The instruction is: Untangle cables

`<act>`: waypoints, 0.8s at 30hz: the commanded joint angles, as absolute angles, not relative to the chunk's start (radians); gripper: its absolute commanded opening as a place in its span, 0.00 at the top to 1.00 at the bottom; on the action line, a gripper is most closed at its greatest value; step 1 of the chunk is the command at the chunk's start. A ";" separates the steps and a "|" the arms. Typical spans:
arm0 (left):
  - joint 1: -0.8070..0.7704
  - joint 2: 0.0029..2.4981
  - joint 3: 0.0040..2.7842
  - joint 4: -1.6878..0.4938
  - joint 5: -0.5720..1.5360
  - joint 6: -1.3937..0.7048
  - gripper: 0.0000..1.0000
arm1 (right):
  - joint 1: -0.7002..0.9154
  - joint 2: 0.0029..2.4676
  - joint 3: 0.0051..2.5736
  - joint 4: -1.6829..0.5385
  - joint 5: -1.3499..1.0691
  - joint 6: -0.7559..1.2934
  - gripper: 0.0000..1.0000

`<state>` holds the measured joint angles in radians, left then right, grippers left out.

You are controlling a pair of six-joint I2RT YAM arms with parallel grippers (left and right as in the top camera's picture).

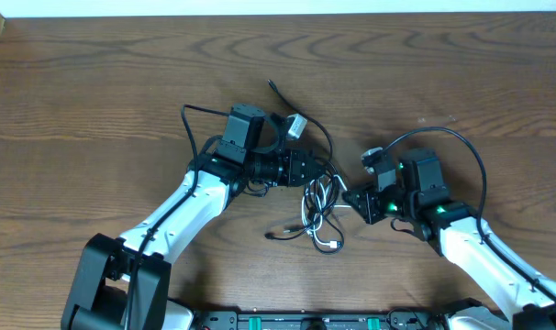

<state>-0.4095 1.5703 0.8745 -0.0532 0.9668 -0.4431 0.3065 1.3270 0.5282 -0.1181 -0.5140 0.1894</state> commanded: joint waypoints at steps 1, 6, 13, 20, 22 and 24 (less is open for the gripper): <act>-0.412 1.554 0.881 -0.069 0.987 -0.419 0.92 | 0.313 1.329 0.542 -0.074 -0.436 0.260 0.99; -0.412 1.554 0.881 -0.163 0.924 -0.387 0.92 | 0.288 1.299 0.544 0.089 -0.474 0.348 0.99; -0.412 1.554 0.869 -0.355 0.651 -0.378 0.92 | 0.163 1.127 0.554 0.272 -0.490 0.517 0.99; -0.412 1.555 0.839 -0.361 0.548 -0.378 0.92 | -0.007 0.870 0.555 0.302 -0.493 0.572 0.99; -0.412 1.555 0.829 -0.361 0.498 -0.378 0.92 | -0.064 0.793 0.555 0.303 -0.491 0.572 0.99; -0.412 1.555 0.821 -0.362 0.463 -0.379 0.92 | -0.119 0.727 0.555 0.302 -0.484 0.572 0.99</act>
